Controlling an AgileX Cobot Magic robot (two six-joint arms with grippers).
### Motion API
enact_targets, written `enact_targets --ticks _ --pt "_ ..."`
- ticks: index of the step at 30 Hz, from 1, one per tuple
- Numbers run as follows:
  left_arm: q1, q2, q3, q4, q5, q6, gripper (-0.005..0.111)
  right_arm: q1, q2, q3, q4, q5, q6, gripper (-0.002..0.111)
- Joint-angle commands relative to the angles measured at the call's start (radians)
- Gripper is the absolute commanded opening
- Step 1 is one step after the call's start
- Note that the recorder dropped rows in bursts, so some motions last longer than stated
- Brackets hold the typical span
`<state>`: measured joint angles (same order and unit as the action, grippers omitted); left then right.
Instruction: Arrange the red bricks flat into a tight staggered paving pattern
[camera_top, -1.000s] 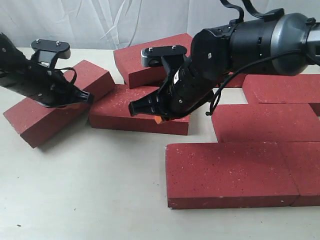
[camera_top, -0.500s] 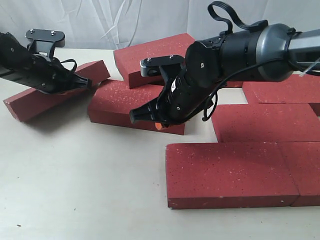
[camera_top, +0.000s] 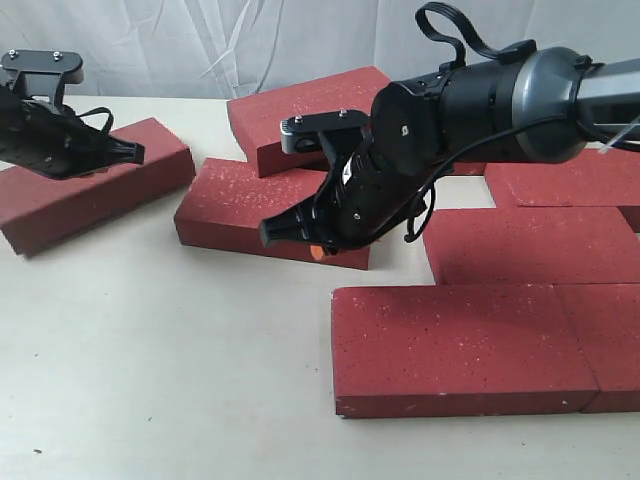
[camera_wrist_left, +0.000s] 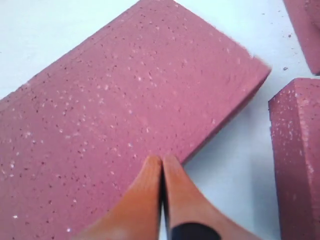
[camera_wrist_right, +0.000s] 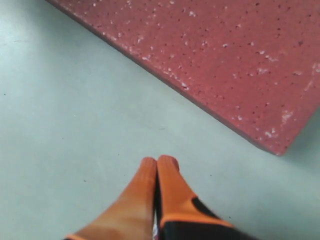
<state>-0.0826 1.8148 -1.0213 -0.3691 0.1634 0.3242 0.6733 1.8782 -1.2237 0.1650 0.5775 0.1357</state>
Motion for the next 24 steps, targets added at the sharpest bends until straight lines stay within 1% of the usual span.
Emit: enact_targets --ticks 1,5,7,13,18,20,22,24 --pt "0.009 0.0 -0.005 0.003 0.023 -0.007 0.0 -0.004 0.0 0.003 0.001 -0.026 -0.001 -0.001" --pt "-0.008 0.0 -0.005 -0.169 -0.001 -0.007 0.0 -0.004 0.0 0.003 0.005 -0.029 0.023 -0.001" --pt "-0.01 0.0 -0.005 -0.209 0.024 -0.007 0.0 -0.004 0.0 0.003 0.003 -0.033 0.04 -0.001" --pt "-0.015 0.0 -0.005 -0.198 0.104 0.057 0.0 -0.018 0.0 0.003 0.003 -0.046 0.078 -0.001" --pt "-0.073 0.005 -0.005 -0.153 0.103 0.057 0.0 -0.023 0.0 0.003 0.003 -0.033 0.082 -0.001" --pt "-0.091 0.022 -0.012 -0.153 0.11 0.055 0.0 -0.023 0.0 0.003 0.032 -0.021 0.082 -0.001" --pt "-0.102 0.049 -0.041 -0.153 0.157 0.05 0.0 -0.023 0.0 0.003 0.07 -0.006 0.082 -0.001" --pt "-0.102 0.079 -0.09 -0.151 0.235 0.034 0.0 -0.023 0.0 0.003 0.09 0.002 0.07 -0.001"
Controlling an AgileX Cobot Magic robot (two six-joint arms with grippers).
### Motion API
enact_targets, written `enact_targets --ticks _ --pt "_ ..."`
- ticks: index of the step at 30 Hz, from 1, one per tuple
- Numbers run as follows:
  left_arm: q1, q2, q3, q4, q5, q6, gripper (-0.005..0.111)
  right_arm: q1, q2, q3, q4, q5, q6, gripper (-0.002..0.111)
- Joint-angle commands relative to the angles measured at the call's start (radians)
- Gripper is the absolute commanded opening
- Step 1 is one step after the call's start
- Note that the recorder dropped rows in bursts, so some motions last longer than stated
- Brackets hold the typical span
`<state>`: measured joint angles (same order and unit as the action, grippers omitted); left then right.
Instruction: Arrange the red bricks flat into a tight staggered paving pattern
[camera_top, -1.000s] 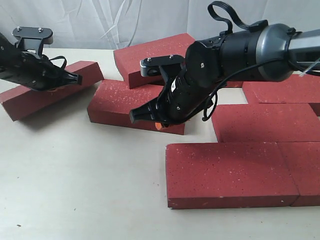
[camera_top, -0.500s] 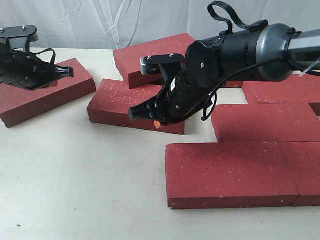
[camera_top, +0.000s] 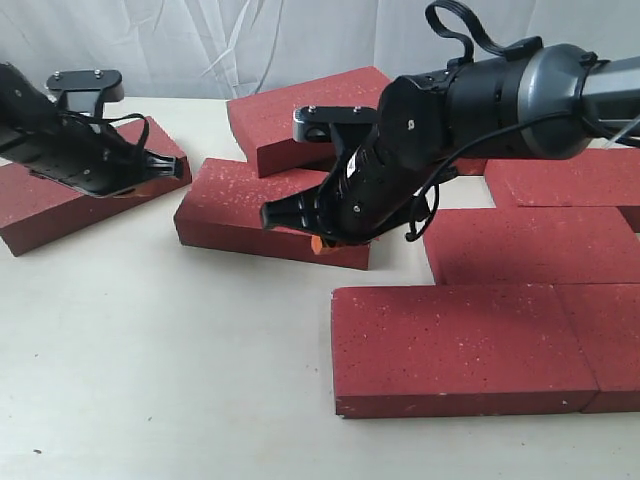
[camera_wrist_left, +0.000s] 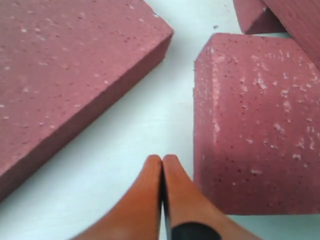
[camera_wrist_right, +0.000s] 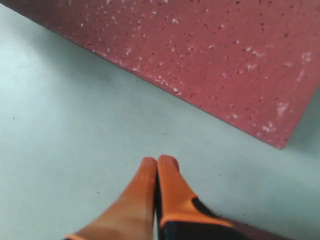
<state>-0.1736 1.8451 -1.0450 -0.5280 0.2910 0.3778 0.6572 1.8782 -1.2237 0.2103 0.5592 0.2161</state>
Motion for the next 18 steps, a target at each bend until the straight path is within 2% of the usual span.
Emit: enact_targets --ticks 1,6,18 --pt "-0.009 0.067 -0.093 0.027 0.148 -0.039 0.0 -0.006 0.0 0.003 0.051 0.025 -0.016 -0.001" --pt "-0.009 0.121 -0.172 0.144 0.212 -0.149 0.0 -0.006 0.005 0.003 0.053 0.034 -0.037 -0.001" --pt "-0.013 0.174 -0.181 0.069 0.21 -0.132 0.0 -0.01 0.081 0.003 0.037 -0.083 -0.012 -0.001"
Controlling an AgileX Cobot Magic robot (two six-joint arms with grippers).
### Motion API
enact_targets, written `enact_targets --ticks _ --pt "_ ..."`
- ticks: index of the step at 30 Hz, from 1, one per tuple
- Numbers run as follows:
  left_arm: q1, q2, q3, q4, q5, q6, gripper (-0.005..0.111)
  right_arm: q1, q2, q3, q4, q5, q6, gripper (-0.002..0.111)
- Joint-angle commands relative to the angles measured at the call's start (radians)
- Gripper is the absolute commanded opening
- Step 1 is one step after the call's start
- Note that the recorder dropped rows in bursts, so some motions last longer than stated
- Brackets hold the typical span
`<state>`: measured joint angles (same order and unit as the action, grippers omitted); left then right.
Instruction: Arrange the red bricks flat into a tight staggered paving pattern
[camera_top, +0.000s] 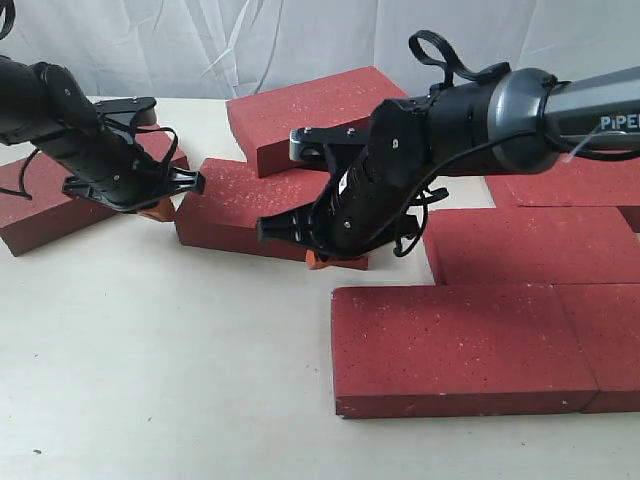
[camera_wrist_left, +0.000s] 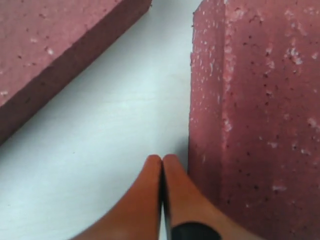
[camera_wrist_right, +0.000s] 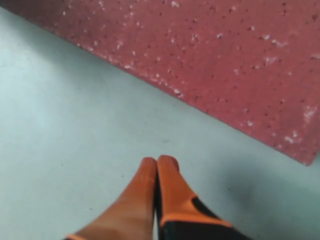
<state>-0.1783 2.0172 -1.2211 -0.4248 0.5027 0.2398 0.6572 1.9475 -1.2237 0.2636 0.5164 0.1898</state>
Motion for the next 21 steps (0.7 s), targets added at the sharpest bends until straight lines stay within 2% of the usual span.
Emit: enact_targets --ticks 1,8,21 --pt "-0.013 0.002 -0.005 -0.034 0.001 0.006 0.0 -0.017 0.015 0.003 -0.028 -0.04 0.02 -0.001" --pt "-0.084 0.002 -0.005 -0.03 -0.004 0.006 0.0 -0.079 0.034 0.003 -0.042 -0.068 0.102 -0.001" --pt "-0.136 0.002 -0.005 -0.049 -0.04 0.006 0.0 -0.111 0.034 0.003 -0.136 -0.111 0.219 -0.001"
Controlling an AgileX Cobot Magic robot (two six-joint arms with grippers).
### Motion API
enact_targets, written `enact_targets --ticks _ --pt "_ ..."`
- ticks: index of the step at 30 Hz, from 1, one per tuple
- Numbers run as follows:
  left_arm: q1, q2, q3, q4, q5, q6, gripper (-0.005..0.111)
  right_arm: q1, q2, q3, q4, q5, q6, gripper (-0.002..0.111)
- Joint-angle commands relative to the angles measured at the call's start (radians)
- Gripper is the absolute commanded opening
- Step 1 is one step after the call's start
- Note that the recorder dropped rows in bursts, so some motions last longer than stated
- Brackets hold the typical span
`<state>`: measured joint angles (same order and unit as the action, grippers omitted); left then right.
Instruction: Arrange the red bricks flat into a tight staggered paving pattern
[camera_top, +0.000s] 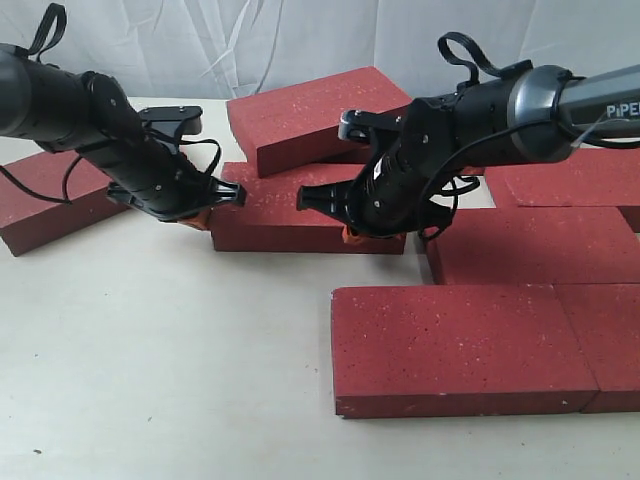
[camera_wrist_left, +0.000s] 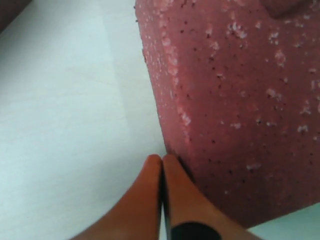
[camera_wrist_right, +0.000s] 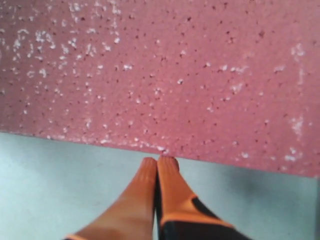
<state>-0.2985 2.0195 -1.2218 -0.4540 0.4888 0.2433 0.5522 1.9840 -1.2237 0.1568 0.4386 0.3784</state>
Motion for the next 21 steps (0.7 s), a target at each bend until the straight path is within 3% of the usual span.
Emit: enact_targets --ticks 1,13,21 --pt "-0.017 0.0 -0.004 -0.021 -0.038 0.002 0.0 -0.006 -0.002 0.003 -0.036 -0.04 0.03 -0.001" --pt "-0.023 0.0 -0.004 -0.028 -0.113 0.006 0.0 -0.006 -0.002 0.003 -0.112 -0.132 0.03 -0.001" --pt "-0.023 0.0 -0.004 -0.013 -0.139 0.004 0.0 -0.004 -0.049 0.003 -0.091 0.002 -0.023 -0.001"
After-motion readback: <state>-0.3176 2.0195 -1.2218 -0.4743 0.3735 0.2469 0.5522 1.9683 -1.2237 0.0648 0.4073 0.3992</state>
